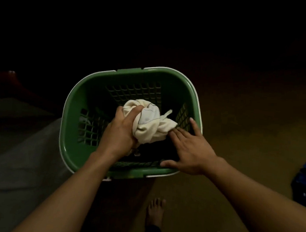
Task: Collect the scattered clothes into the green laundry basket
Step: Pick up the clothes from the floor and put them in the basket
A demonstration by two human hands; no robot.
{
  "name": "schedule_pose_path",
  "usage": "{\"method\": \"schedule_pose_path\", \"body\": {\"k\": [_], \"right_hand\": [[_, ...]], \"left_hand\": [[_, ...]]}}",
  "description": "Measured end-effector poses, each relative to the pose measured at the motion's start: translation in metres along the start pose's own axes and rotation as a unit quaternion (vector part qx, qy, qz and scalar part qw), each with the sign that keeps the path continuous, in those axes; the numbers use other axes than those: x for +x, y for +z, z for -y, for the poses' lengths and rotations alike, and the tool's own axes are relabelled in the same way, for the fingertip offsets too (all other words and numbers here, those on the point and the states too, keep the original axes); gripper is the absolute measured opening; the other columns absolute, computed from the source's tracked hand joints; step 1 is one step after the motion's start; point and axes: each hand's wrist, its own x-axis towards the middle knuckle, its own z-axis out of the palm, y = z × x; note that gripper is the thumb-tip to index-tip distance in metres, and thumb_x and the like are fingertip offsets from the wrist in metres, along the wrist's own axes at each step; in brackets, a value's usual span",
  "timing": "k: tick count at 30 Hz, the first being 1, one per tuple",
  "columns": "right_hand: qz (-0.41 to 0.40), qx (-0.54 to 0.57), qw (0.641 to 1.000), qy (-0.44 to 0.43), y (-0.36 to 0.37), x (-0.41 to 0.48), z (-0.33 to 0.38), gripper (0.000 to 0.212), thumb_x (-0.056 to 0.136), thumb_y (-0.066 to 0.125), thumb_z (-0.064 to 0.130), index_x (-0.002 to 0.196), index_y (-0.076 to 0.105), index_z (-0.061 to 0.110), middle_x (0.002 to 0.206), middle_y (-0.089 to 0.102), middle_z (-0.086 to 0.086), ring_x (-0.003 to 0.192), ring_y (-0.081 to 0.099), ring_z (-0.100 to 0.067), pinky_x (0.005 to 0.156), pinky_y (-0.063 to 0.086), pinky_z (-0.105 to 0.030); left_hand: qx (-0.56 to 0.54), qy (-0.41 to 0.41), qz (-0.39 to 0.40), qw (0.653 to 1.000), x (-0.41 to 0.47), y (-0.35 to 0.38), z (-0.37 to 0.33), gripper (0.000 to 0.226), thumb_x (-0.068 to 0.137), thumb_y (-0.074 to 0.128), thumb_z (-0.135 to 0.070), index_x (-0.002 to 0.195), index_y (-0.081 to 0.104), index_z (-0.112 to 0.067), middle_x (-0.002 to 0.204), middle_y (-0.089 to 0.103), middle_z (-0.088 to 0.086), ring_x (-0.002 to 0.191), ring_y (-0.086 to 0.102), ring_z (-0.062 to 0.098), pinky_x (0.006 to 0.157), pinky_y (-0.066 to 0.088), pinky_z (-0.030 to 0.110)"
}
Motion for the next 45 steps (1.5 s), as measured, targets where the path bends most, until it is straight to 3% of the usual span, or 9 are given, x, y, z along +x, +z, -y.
{"method": "schedule_pose_path", "body": {"k": [3,6,10,18,28,32,35,40,45], "right_hand": [[0.019,-0.055,0.998,-0.02,0.007,-0.001,0.002,0.097,0.084,0.007,0.09,0.161,0.0,0.031,0.163,0.032,-0.004,0.151,0.027,-0.027,0.118,-0.009,-0.064],[0.091,-0.084,0.989,-0.076,-0.004,-0.001,-0.005,0.088,0.082,0.002,0.092,0.152,0.032,0.047,0.157,0.042,0.011,0.151,0.027,-0.025,0.115,-0.01,-0.068],[0.158,-0.131,0.97,-0.134,-0.013,-0.004,-0.008,0.09,0.079,0.004,0.094,0.132,0.059,0.045,0.127,0.066,0.014,0.137,0.043,-0.021,0.114,0.002,-0.067],[0.195,-0.143,0.963,-0.115,-0.015,0.0,-0.004,0.101,0.076,-0.004,0.095,0.138,0.054,0.041,0.119,0.067,0.01,0.129,0.051,-0.021,0.109,0.012,-0.061],[0.191,-0.143,0.965,-0.105,-0.013,-0.001,-0.001,0.102,0.074,-0.005,0.095,0.141,0.049,0.041,0.117,0.066,0.008,0.121,0.052,-0.021,0.1,0.022,-0.053],[0.16,-0.149,0.971,-0.102,-0.009,-0.004,-0.002,0.105,0.072,-0.006,0.097,0.133,0.058,0.039,0.108,0.066,0.008,0.11,0.052,-0.019,0.094,0.025,-0.049],[0.116,-0.12,0.982,-0.09,-0.003,-0.008,-0.002,0.102,0.071,0.003,0.1,0.133,0.058,0.039,0.127,0.064,0.006,0.129,0.046,-0.021,0.112,0.019,-0.053],[-0.003,-0.003,1.0,-0.027,0.002,-0.033,-0.01,0.087,0.083,0.031,0.087,0.15,0.04,0.034,0.165,0.026,-0.005,0.156,0.004,-0.024,0.124,-0.006,-0.052],[-0.092,0.084,0.988,0.094,-0.001,-0.099,-0.074,0.073,0.095,0.033,0.072,0.157,0.018,0.036,0.169,0.008,0.0,0.155,-0.003,-0.016,0.125,-0.003,-0.047]], "left_hand": [[0.049,-0.019,-0.004,0.999,0.009,0.008,0.035,0.096,0.07,0.084,-0.025,0.149,0.033,-0.041,0.139,0.034,0.01,0.107,0.057,0.039,0.08,0.054,0.043],[0.074,-0.024,0.015,0.997,0.019,0.019,0.055,0.088,0.076,0.077,-0.023,0.149,0.031,-0.042,0.136,0.034,0.01,0.107,0.056,0.038,0.078,0.053,0.044],[0.098,-0.005,0.079,0.992,0.027,0.039,0.059,0.091,0.076,0.077,-0.019,0.15,0.03,-0.041,0.138,0.03,0.01,0.113,0.051,0.039,0.079,0.053,0.046],[0.146,0.022,0.186,0.971,0.03,0.059,0.055,0.106,0.079,0.08,-0.02,0.154,0.011,-0.049,0.156,0.008,0.011,0.135,0.029,0.039,0.094,0.051,0.052],[0.115,0.049,0.157,0.98,0.019,0.053,0.052,0.095,0.087,0.075,-0.025,0.154,0.014,-0.049,0.162,0.008,0.009,0.146,0.022,0.037,0.099,0.048,0.054],[0.108,0.068,0.137,0.982,0.009,0.051,0.041,0.088,0.089,0.073,-0.035,0.154,0.017,-0.048,0.162,0.008,0.007,0.146,0.025,0.035,0.099,0.049,0.059],[0.097,0.073,0.121,0.985,0.005,0.045,0.025,0.081,0.091,0.07,-0.04,0.154,0.02,-0.047,0.162,0.011,0.007,0.147,0.027,0.033,0.1,0.049,0.056],[0.081,0.105,0.088,0.987,0.007,0.039,-0.026,0.072,0.093,0.064,-0.048,0.152,0.023,-0.049,0.163,0.014,0.006,0.147,0.027,0.031,0.106,0.046,0.053],[0.098,0.149,0.088,0.98,0.014,0.062,-0.123,0.074,0.094,0.059,-0.054,0.154,0.017,-0.05,0.167,0.007,0.004,0.153,0.013,0.028,0.117,0.03,0.059]]}}
